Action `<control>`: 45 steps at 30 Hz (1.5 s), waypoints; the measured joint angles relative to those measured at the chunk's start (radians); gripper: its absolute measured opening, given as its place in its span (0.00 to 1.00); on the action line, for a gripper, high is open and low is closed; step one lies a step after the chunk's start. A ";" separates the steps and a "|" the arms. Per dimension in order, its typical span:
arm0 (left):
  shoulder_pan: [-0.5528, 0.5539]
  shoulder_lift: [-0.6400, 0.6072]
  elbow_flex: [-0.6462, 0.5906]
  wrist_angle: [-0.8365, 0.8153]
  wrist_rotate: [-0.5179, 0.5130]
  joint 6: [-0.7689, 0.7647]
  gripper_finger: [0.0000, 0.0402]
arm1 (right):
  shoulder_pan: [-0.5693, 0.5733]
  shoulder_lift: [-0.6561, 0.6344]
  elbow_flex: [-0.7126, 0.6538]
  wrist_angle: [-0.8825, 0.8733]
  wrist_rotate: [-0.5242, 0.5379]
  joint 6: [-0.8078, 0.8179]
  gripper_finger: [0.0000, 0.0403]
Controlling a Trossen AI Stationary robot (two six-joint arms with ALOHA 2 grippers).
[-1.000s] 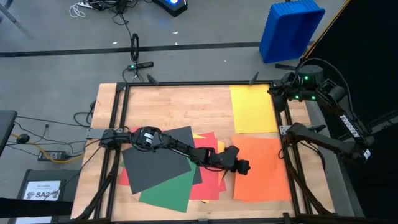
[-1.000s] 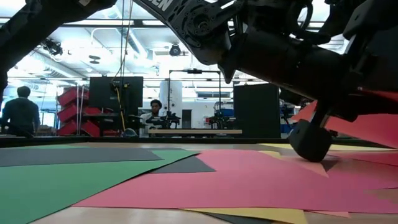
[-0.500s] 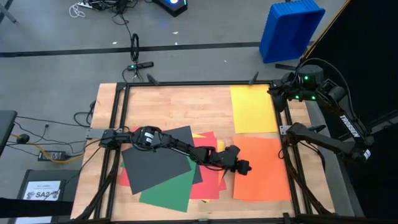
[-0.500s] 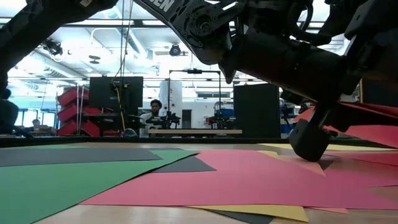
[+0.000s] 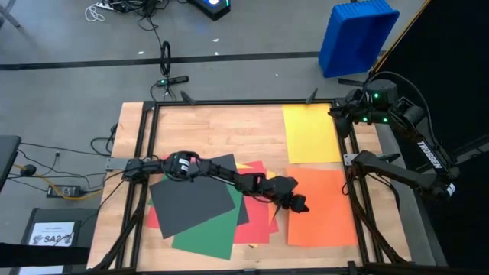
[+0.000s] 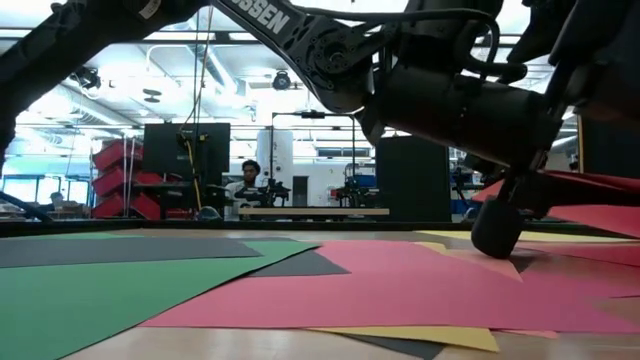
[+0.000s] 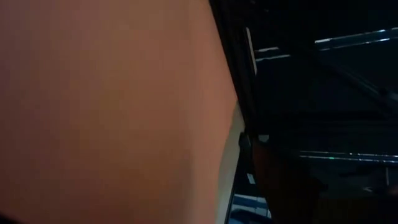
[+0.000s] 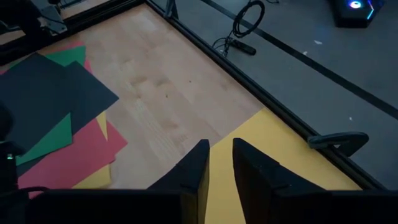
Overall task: Organize paper
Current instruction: Stack the orange colored paper on top of the orange colored paper
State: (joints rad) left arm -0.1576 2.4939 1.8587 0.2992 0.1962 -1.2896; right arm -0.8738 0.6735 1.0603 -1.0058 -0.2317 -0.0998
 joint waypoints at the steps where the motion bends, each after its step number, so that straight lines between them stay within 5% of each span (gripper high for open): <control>1: 0.003 0.000 0.000 -0.001 0.004 0.000 0.43 | 0.000 0.000 0.000 0.000 0.000 0.000 0.12; 7: 0.012 -0.004 0.017 -0.036 0.008 0.005 0.42 | 0.000 0.000 0.000 0.000 -0.001 0.000 0.12; 21: 0.013 -0.008 0.276 -0.529 -0.062 0.180 0.42 | 0.000 0.000 0.000 0.001 -0.003 0.000 0.13; 37: 0.005 -0.010 0.309 -0.820 -0.096 0.208 0.42 | 0.000 0.000 0.000 0.001 -0.003 0.000 0.13; 45: 0.002 -0.017 0.438 -1.080 -0.140 0.297 0.42 | 0.000 0.000 0.000 0.001 -0.003 0.000 0.13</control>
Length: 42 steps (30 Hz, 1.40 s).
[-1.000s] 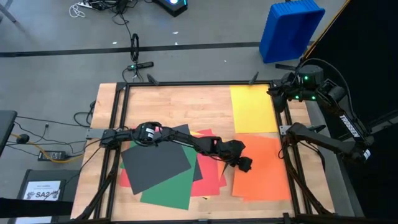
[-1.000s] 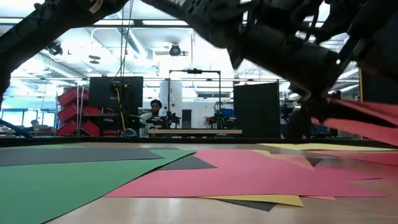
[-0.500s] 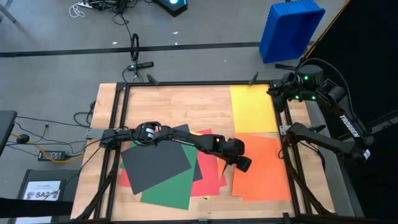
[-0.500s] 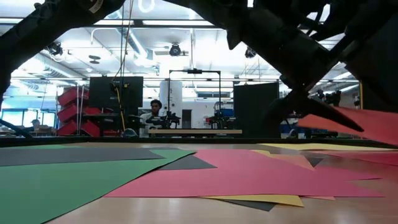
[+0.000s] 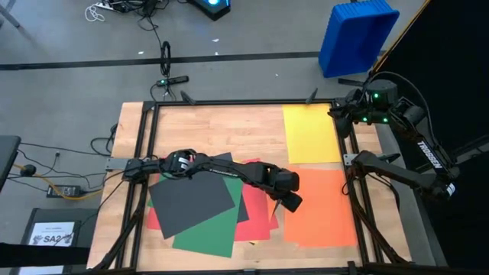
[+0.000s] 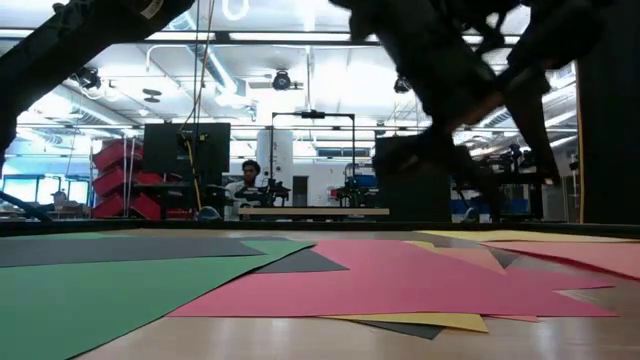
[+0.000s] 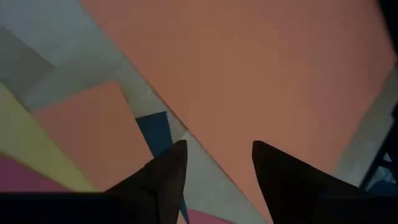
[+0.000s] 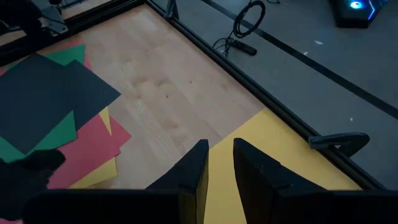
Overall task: Organize paper
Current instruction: Stack the orange colored paper on top of the orange colored paper
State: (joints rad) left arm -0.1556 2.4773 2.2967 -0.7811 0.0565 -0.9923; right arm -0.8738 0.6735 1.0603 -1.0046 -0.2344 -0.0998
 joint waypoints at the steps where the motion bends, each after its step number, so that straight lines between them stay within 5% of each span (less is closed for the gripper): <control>1: -0.003 -0.001 0.013 -0.013 -0.010 0.016 0.42 | 0.000 0.000 0.000 0.000 0.000 0.000 0.13; 10: -0.111 -0.001 0.035 -0.074 -0.115 0.283 0.38 | 0.001 0.000 0.000 0.003 -0.029 -0.020 0.13; 15: -0.148 -0.001 0.035 -0.068 -0.202 0.480 0.22 | 0.001 0.000 0.000 0.025 -0.058 -0.023 0.12; 19: -0.151 0.016 0.036 -0.059 -0.176 0.507 0.05 | 0.004 -0.007 -0.001 0.029 -0.083 -0.026 0.10; 22: -0.151 0.023 0.035 -0.048 -0.173 0.517 0.02 | 0.029 -0.038 -0.001 0.028 -0.106 -0.032 0.05; 28: -0.151 0.036 0.035 -0.025 -0.186 0.549 0.00 | 0.151 -0.082 0.000 -0.059 -0.146 0.010 0.01; 35: -0.151 0.049 0.035 -0.003 -0.168 0.551 0.00 | 0.348 -0.094 0.000 -0.250 -0.097 0.095 0.00; 42: -0.150 0.050 0.035 0.021 -0.177 0.551 0.00 | 0.568 -0.099 -0.004 -0.256 0.022 0.241 0.00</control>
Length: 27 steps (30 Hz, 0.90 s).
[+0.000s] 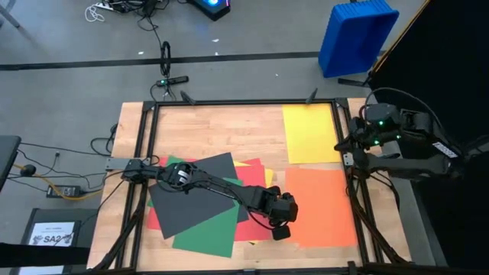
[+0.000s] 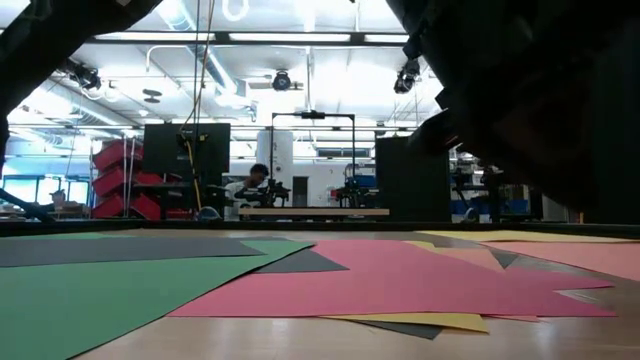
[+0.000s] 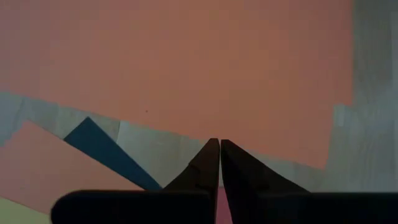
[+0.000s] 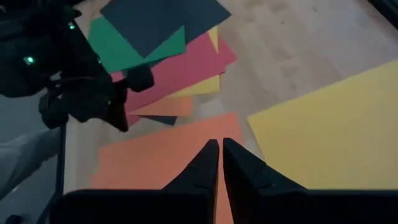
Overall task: Organize paper
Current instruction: Stack the orange colored paper on top of the orange colored paper
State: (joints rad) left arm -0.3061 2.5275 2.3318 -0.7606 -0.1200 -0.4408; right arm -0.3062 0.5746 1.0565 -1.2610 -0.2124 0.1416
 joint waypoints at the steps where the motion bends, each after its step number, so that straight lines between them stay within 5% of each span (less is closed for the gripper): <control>1: 0.000 0.000 0.000 0.007 0.000 0.000 0.00 | 0.033 0.010 -0.006 0.020 0.013 0.015 0.00; 11: 0.004 0.000 0.000 0.014 -0.015 0.050 0.00 | 0.401 0.287 -0.075 0.364 0.152 0.024 0.00; 15: 0.004 0.000 0.000 0.007 -0.029 0.082 0.00 | 0.607 0.381 -0.075 0.382 0.287 0.081 0.00; 20: 0.004 0.000 0.000 0.008 -0.040 0.100 0.00 | 0.892 0.413 -0.110 0.445 0.447 0.291 0.00; 27: 0.004 0.000 0.000 0.008 -0.045 0.100 0.00 | 1.175 0.414 -0.352 0.597 0.529 0.699 0.00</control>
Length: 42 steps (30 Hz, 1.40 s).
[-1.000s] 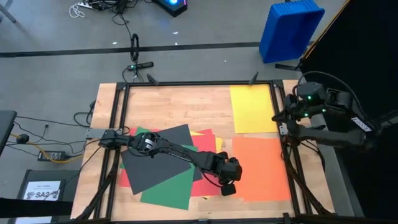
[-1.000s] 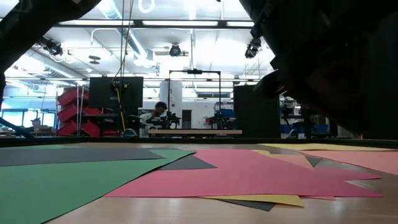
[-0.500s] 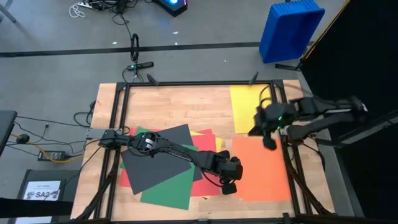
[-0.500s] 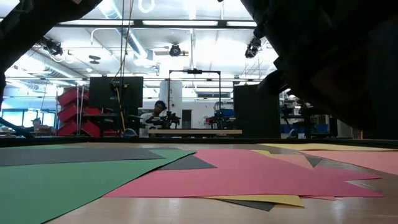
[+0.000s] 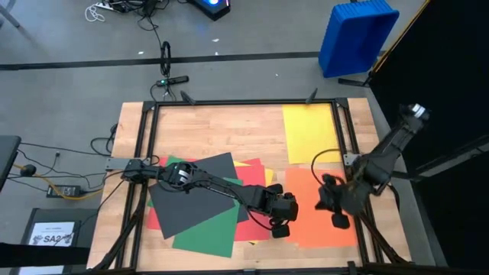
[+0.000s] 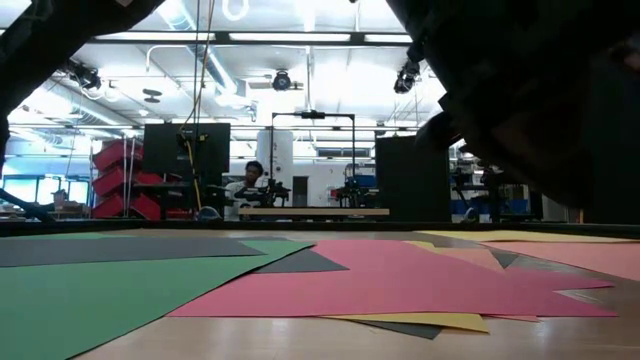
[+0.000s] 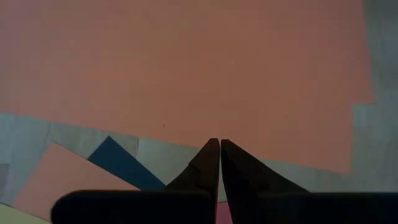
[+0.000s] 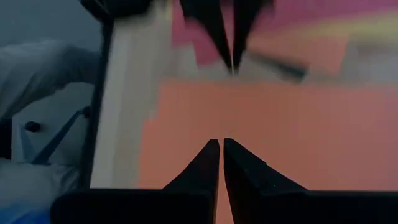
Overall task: Organize paper
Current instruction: Stack the orange colored paper on top of the orange colored paper
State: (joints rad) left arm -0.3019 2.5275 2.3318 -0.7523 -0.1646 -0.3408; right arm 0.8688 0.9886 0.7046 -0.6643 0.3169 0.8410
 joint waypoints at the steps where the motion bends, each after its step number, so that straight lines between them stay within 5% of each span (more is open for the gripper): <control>1: 0.000 0.000 0.000 0.000 0.000 0.000 0.00 | 0.029 0.000 -0.026 -0.001 0.012 0.054 0.00; 9: -0.002 0.000 0.000 -0.035 0.001 0.000 0.00 | 0.153 0.064 -0.106 0.025 0.035 0.241 0.00; 18: -0.016 0.000 0.000 -0.067 0.047 0.053 0.00 | 0.223 0.216 -0.106 -0.006 -0.203 0.294 0.00; 30: -0.018 0.058 -0.011 0.020 0.140 0.047 0.00 | 0.307 0.197 -0.080 -0.117 -0.480 0.486 0.00; 42: -0.021 0.067 -0.011 0.025 0.133 0.055 0.00 | 0.308 0.308 -0.086 -0.081 -0.492 0.500 0.00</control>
State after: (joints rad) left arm -0.3229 2.5946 2.3211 -0.7277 -0.0313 -0.2862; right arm 1.1768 1.2961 0.6183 -0.7454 -0.1755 1.3410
